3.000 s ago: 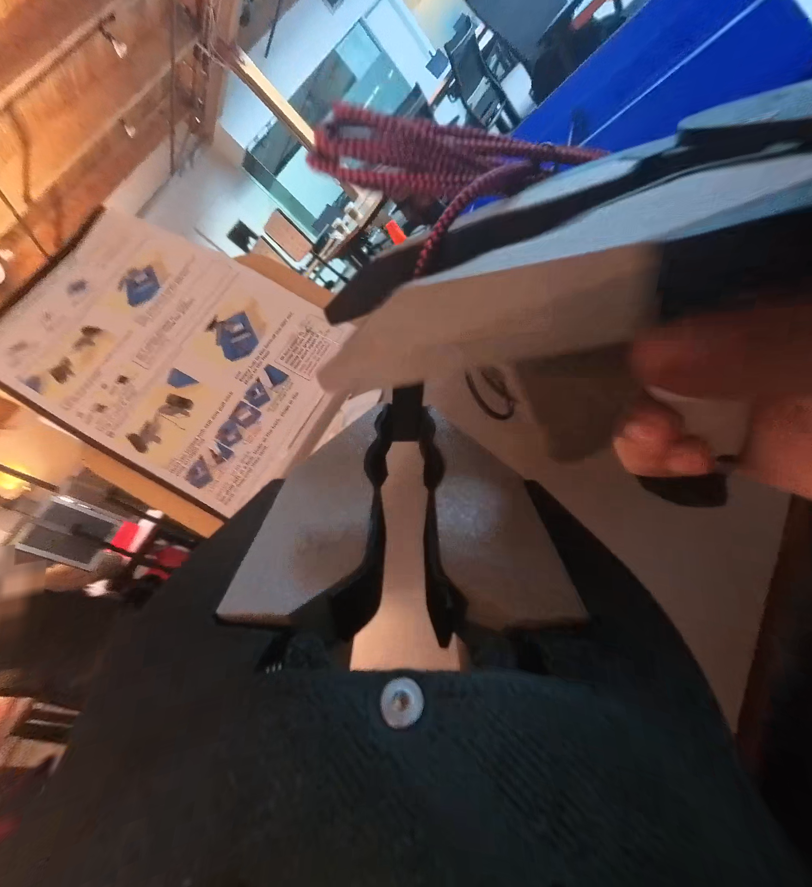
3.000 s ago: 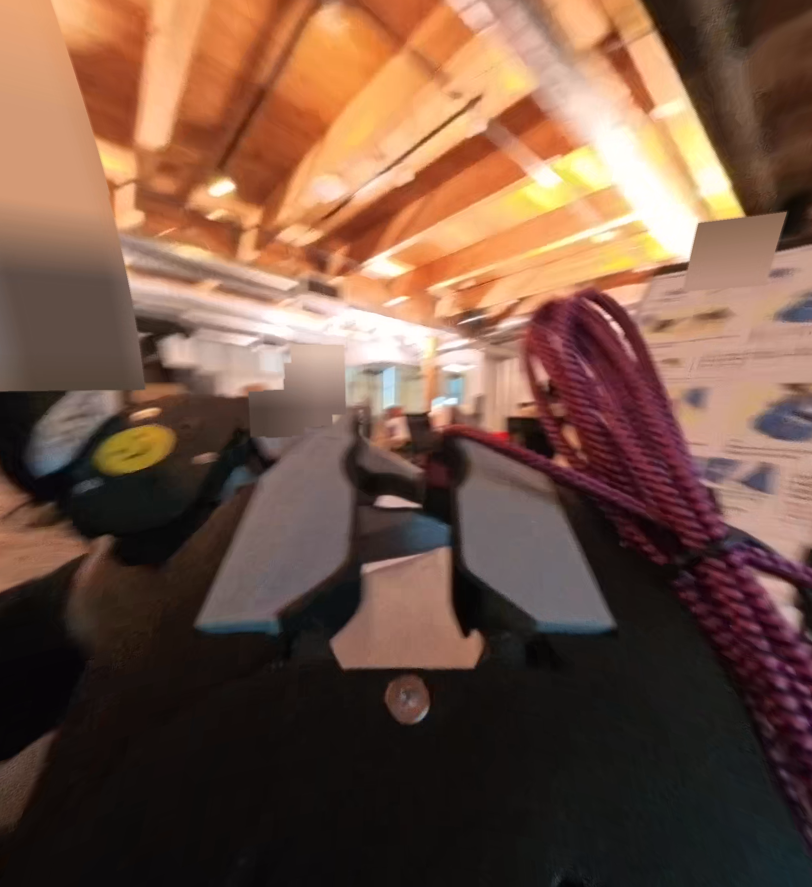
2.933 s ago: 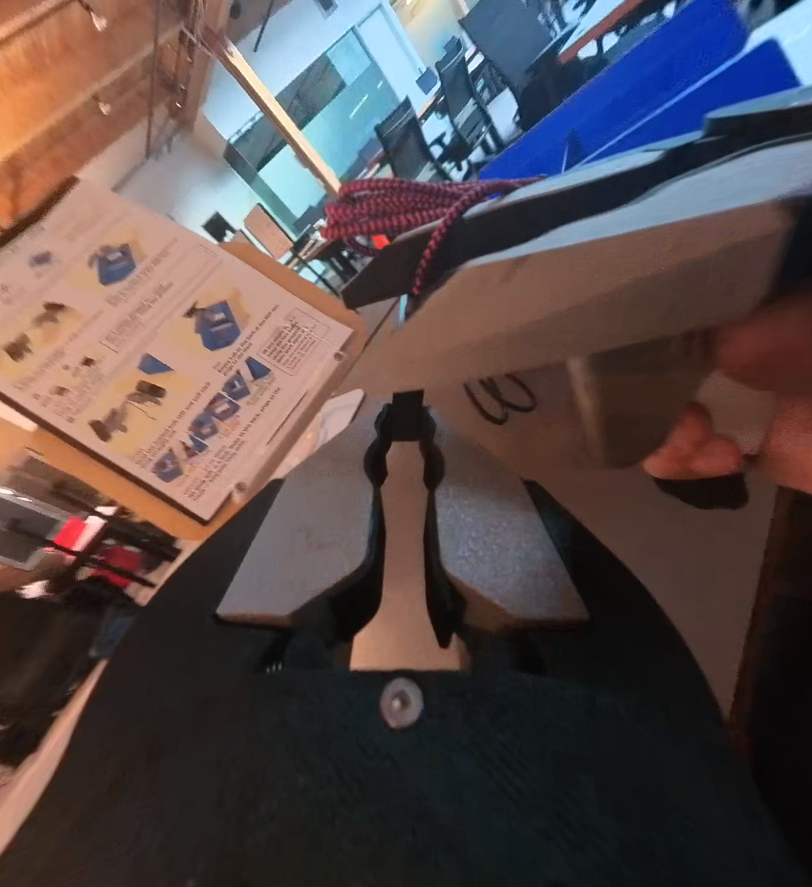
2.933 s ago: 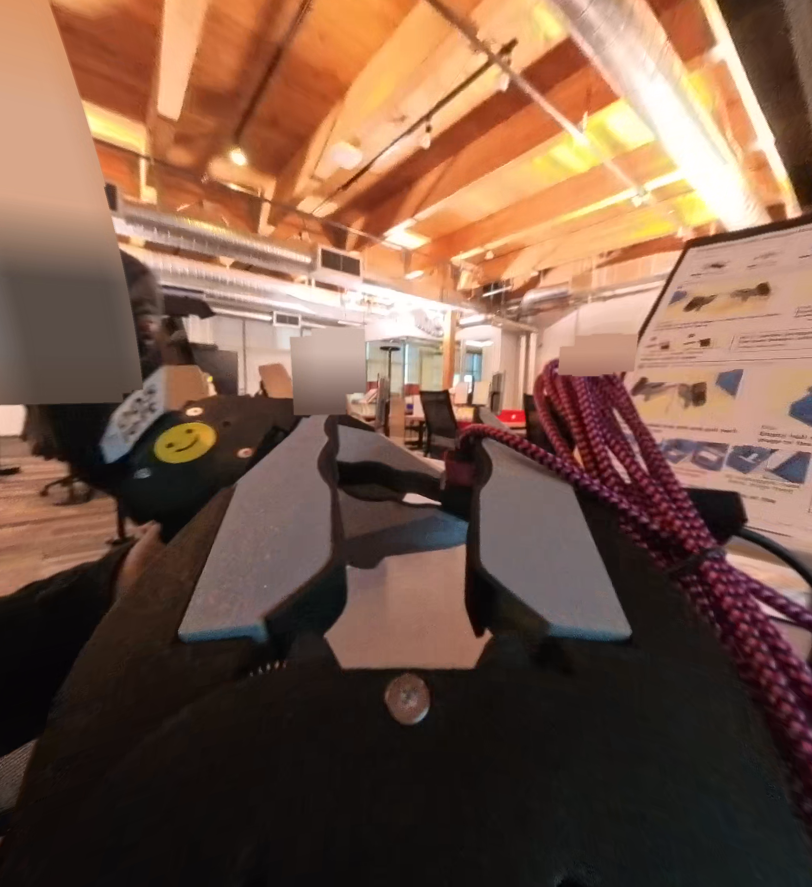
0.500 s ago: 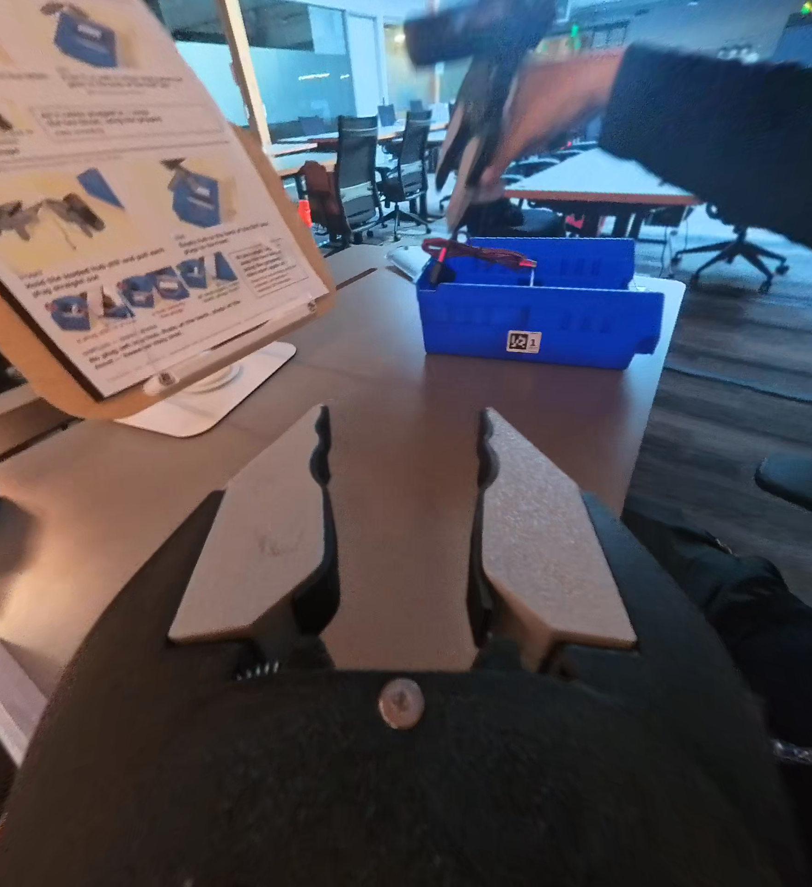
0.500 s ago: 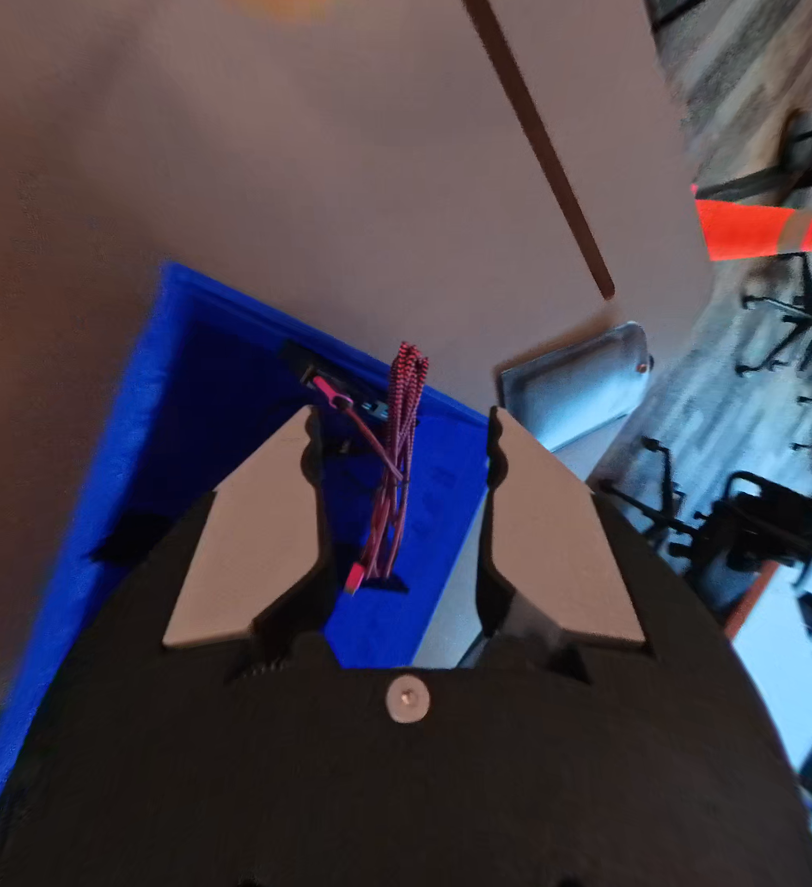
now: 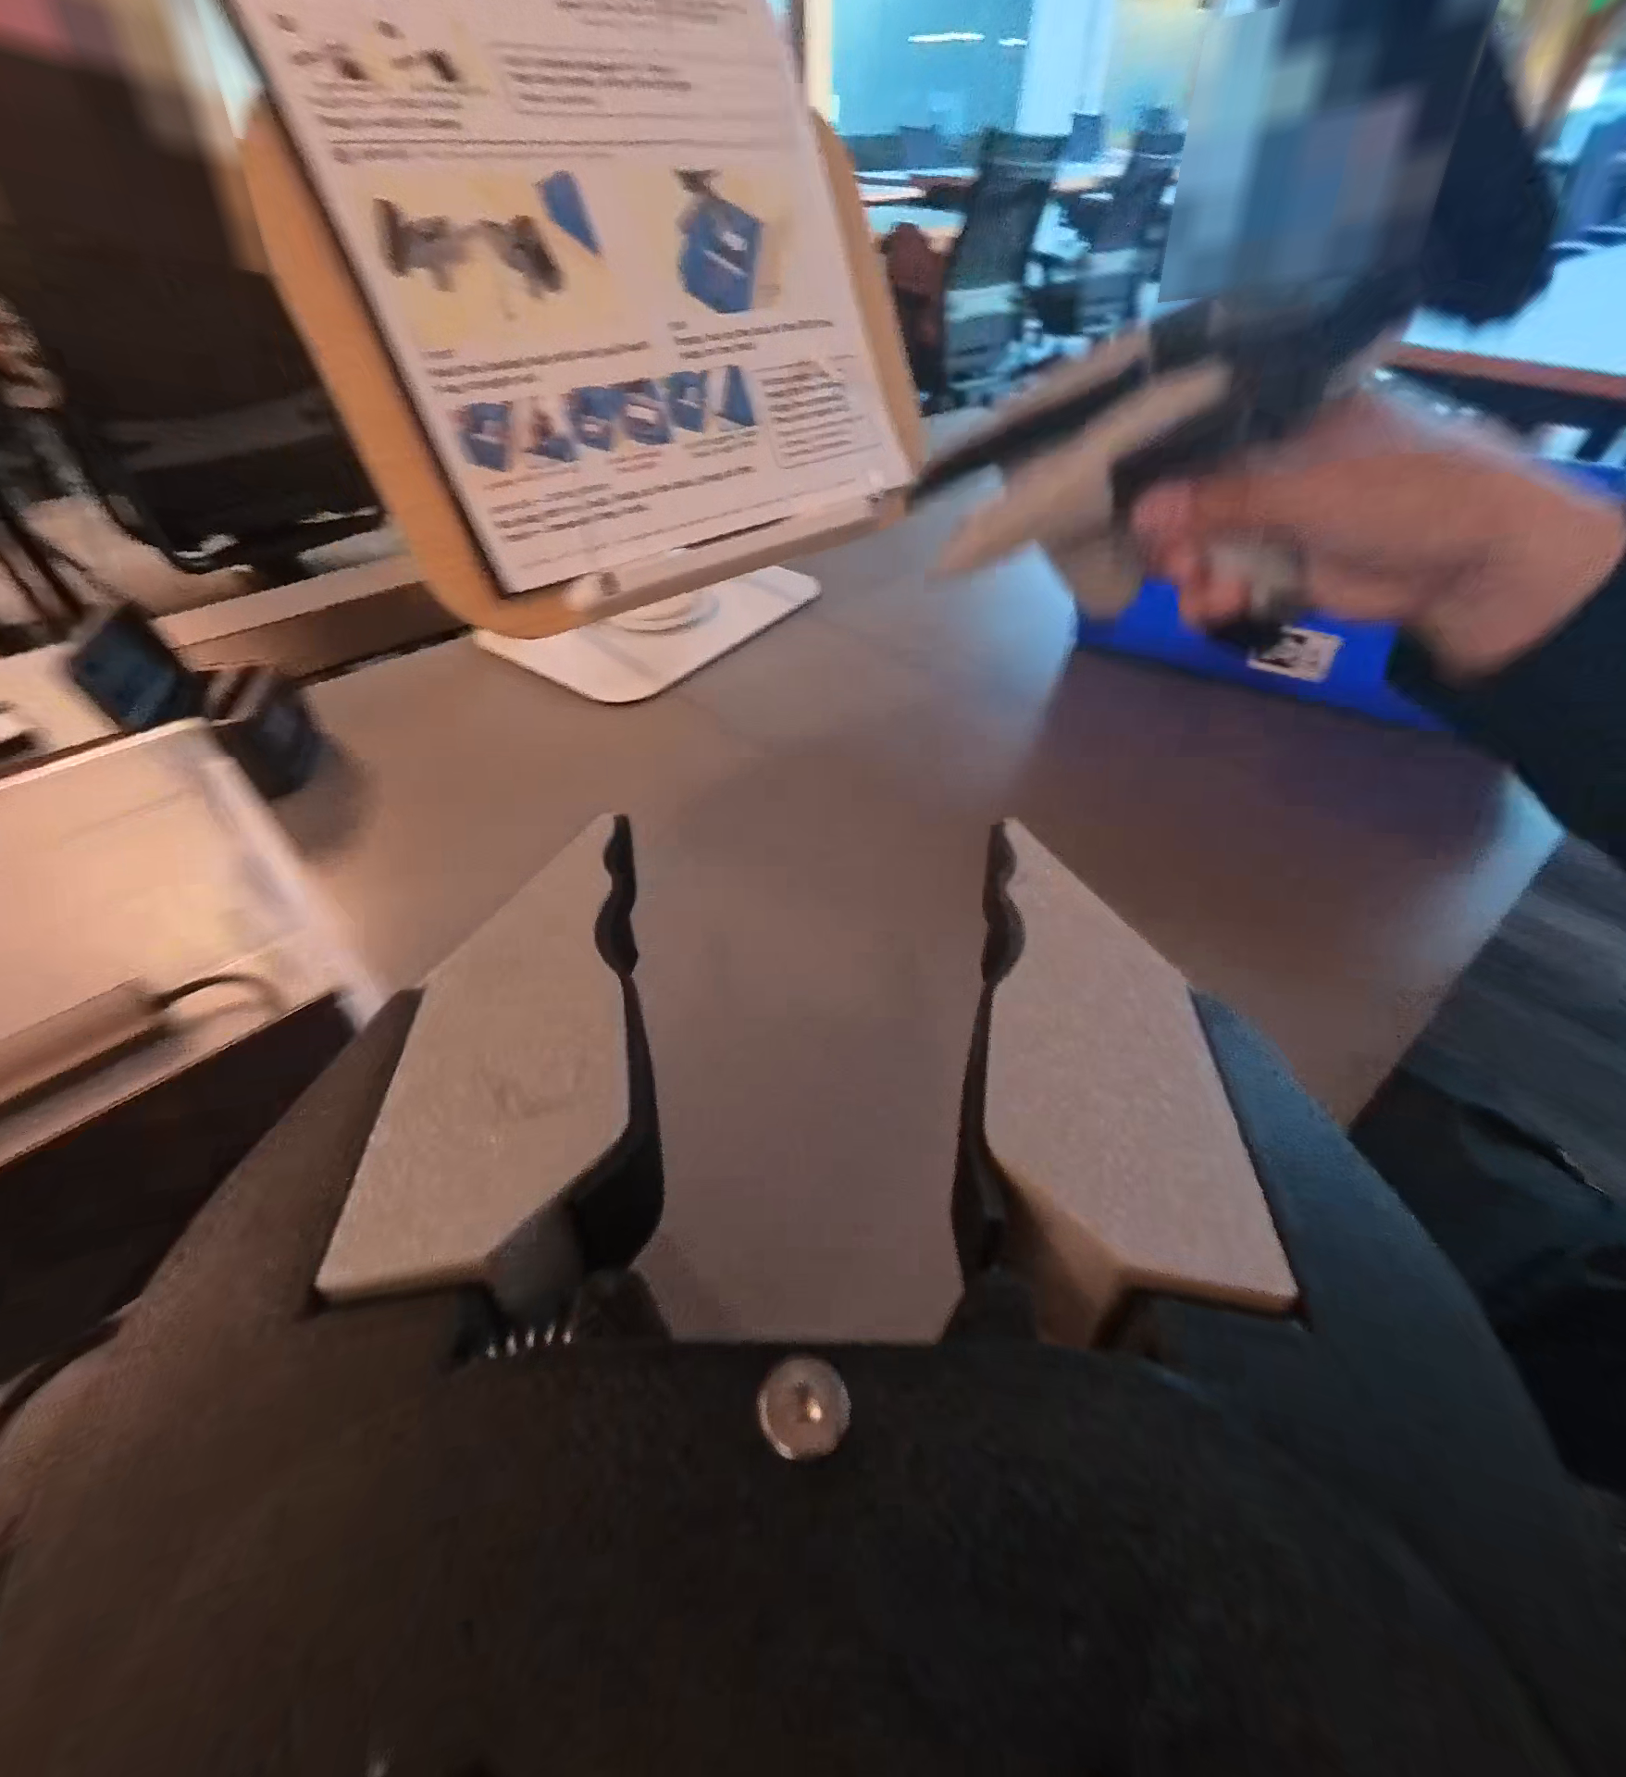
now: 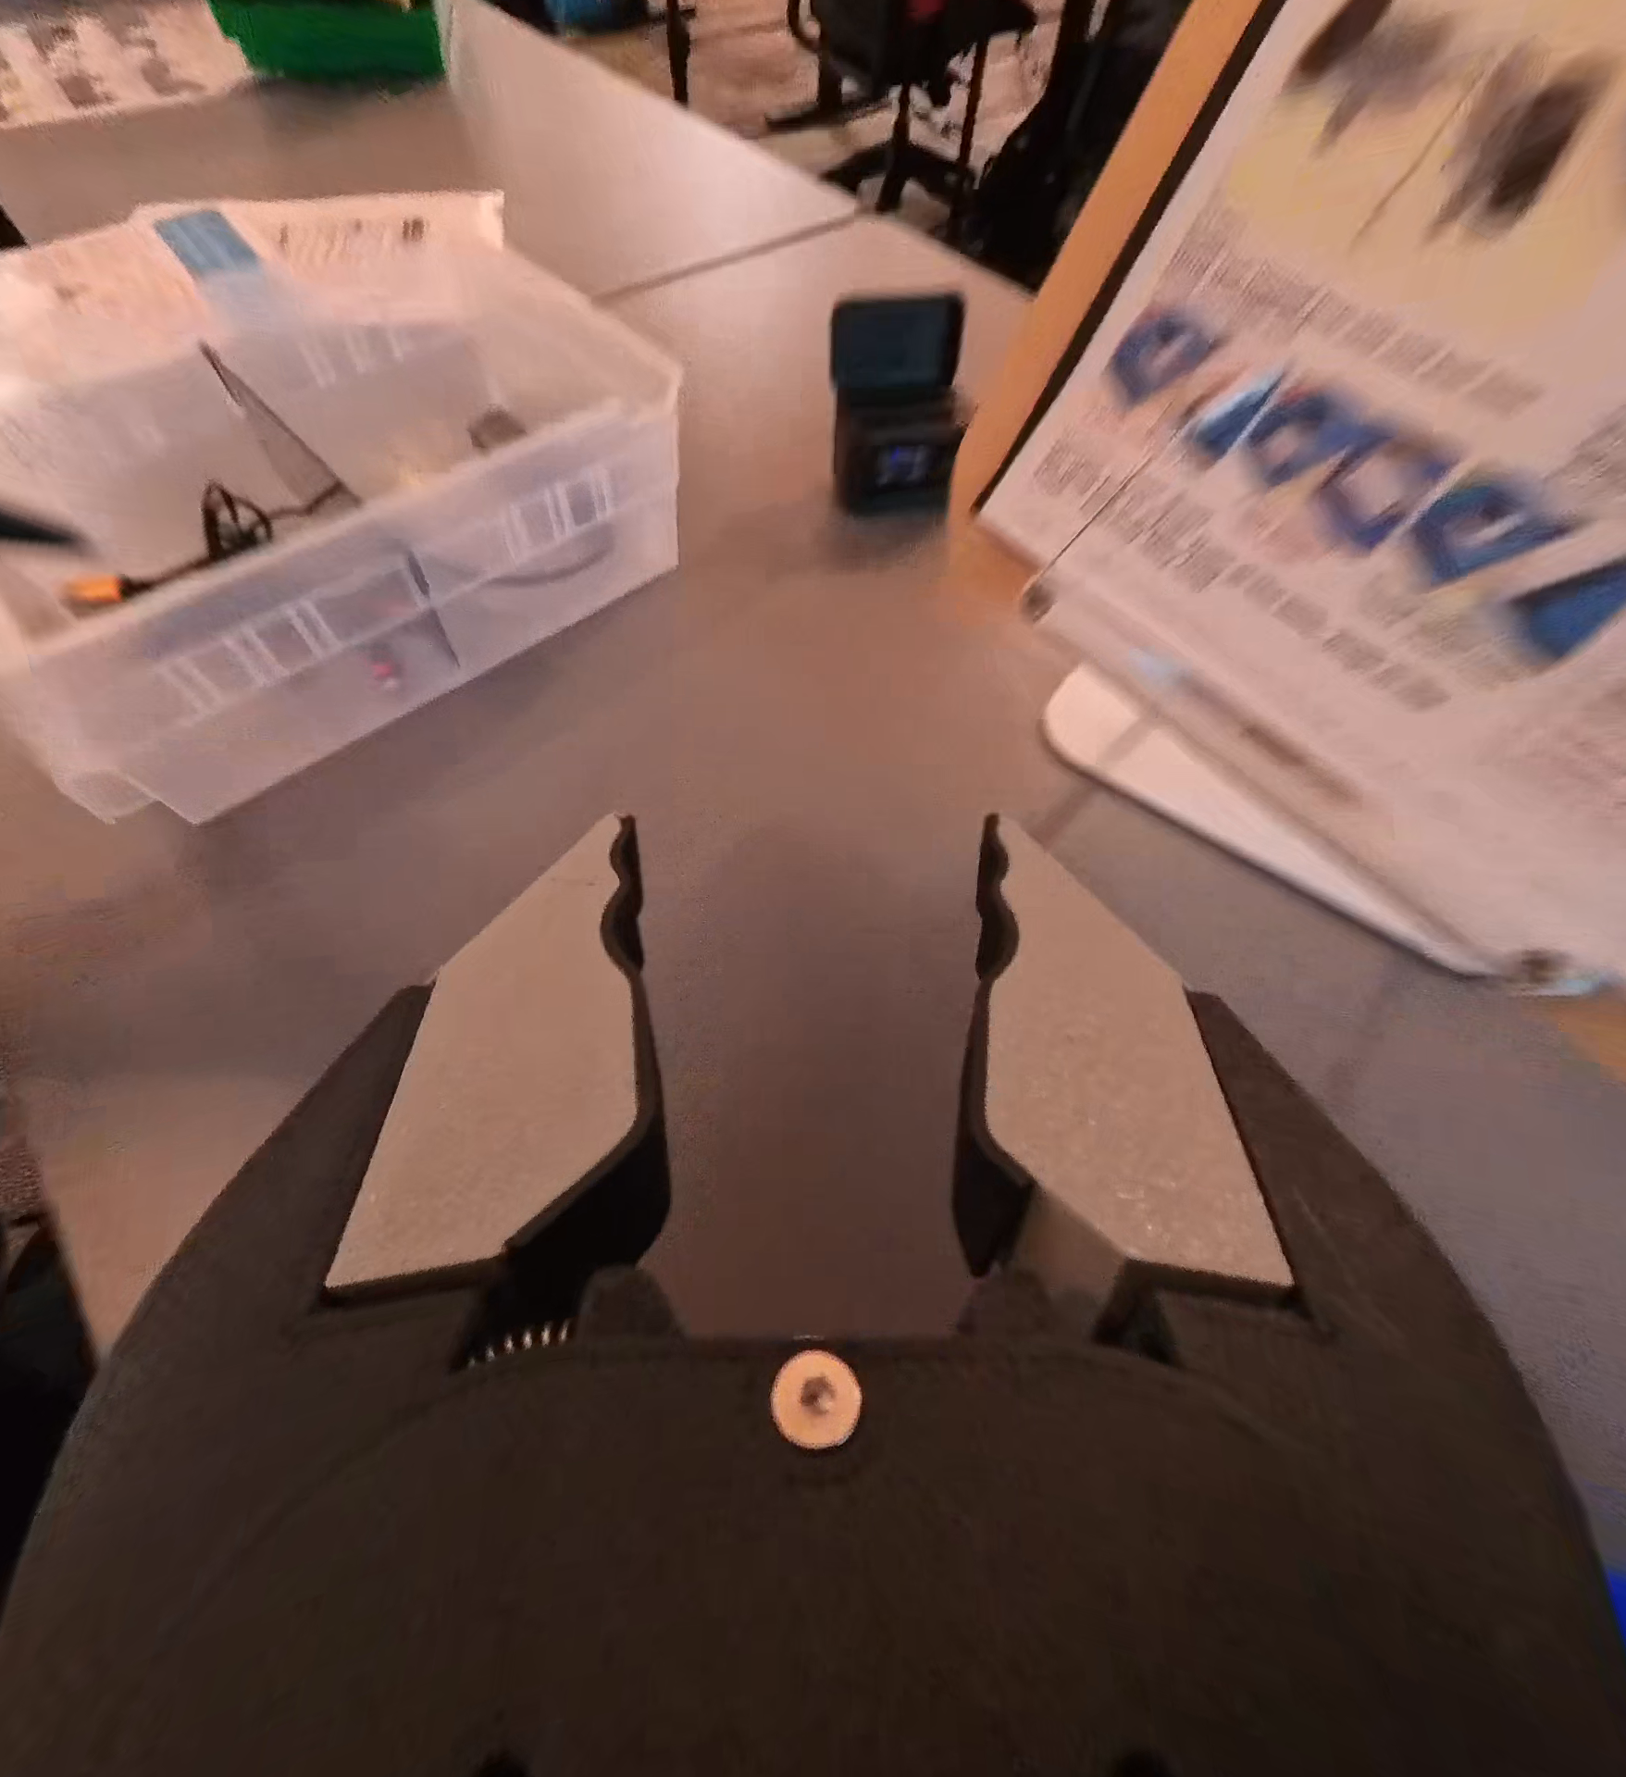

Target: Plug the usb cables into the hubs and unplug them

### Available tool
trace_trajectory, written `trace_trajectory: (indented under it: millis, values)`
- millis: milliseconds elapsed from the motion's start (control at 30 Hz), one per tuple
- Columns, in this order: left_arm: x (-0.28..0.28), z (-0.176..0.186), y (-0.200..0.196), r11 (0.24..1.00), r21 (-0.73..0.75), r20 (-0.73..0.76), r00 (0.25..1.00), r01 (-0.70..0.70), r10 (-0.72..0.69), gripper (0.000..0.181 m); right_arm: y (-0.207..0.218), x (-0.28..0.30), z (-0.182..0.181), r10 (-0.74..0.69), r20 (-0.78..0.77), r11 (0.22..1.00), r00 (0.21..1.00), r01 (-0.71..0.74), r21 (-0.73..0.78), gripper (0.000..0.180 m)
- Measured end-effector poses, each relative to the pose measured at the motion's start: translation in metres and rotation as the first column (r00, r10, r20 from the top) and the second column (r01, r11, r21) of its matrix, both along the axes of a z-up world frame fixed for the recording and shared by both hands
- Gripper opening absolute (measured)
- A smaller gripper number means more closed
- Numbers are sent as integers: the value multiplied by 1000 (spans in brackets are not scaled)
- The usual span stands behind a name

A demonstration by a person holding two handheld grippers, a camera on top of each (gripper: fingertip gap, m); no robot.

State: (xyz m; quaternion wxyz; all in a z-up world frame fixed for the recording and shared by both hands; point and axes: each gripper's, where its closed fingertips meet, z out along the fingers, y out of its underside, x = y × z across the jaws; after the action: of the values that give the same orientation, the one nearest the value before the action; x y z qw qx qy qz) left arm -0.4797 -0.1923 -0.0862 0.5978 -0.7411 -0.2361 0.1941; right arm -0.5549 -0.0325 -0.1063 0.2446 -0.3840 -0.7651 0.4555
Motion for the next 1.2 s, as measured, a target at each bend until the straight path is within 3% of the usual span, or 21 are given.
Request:
trace_trajectory:
  millis: [133,233,400,500,633,733,867,967,1033,1133,1200]
  values:
    - [-10,18,-79,978,15,-56,977,-207,208,69,3,-18,-83,-35,-4,992,999,36,119,66]
    - [-21,0,-137,941,-72,-23,944,-330,330,60,46,-32,-83,-173,-97,954,980,192,229,65]
    - [-52,-34,-190,855,-316,38,895,-411,444,62,65,-30,-76,-176,-10,984,984,176,-5,59]
    - [-77,-67,-199,783,-521,101,887,-340,451,49,60,-25,-70,-132,49,983,990,137,-123,65]
    - [-93,-128,-213,634,-760,258,827,-146,500,45,63,-23,-61,-137,3,980,991,135,-146,63]
    - [-105,-139,-220,532,-839,225,818,-114,530,40,62,-22,-61,-131,-2,982,991,129,-139,62]
    - [-108,-137,-210,476,-879,237,832,-36,501,31,60,-20,-65,-112,3,985,994,112,-133,61]
    - [-102,-116,-197,490,-871,288,853,43,435,36,61,-19,-70,-112,6,988,994,112,-102,60]
    - [-107,-91,-184,553,-832,316,861,49,399,45,60,-18,-72,-108,4,990,994,108,-88,60]
    - [-137,-52,-168,633,-774,288,880,-18,378,52,57,-18,-74,-98,0,993,995,97,-60,59]
    - [-167,-40,-163,622,-780,224,897,-69,381,58,55,-18,-77,-90,-1,995,996,90,-42,59]
